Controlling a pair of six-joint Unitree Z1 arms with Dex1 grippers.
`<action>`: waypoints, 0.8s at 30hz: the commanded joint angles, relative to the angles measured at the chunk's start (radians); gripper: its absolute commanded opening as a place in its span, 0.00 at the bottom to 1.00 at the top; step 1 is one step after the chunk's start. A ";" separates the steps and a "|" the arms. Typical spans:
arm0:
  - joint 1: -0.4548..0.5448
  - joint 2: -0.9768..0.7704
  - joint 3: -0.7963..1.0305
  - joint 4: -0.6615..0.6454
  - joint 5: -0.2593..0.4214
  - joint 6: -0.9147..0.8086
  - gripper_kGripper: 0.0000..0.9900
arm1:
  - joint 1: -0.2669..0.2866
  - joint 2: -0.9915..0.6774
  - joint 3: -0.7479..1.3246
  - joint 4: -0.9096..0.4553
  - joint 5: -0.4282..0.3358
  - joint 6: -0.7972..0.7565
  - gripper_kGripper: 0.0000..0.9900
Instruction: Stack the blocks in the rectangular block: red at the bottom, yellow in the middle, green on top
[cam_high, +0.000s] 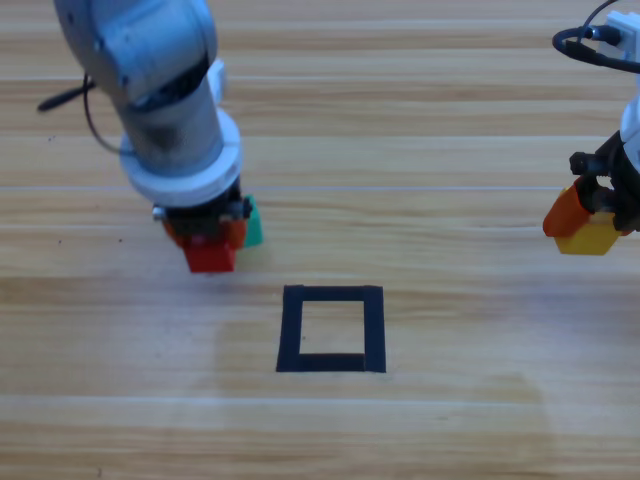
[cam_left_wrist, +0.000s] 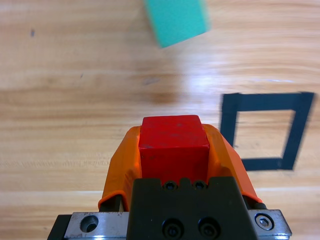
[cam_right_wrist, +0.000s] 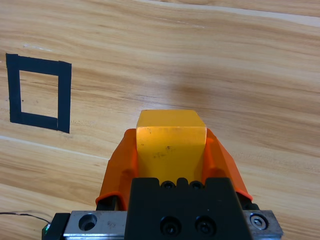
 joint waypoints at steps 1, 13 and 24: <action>-0.065 -0.021 -0.037 0.023 -0.009 0.101 0.09 | 0.027 0.000 0.036 0.016 0.002 0.002 0.16; -0.236 0.171 -0.234 0.081 -0.051 0.058 0.10 | 0.027 0.015 0.048 0.016 -0.004 0.004 0.16; -0.242 0.295 -0.392 0.193 -0.035 -0.129 0.13 | 0.027 0.024 0.051 0.015 0.004 -0.004 0.16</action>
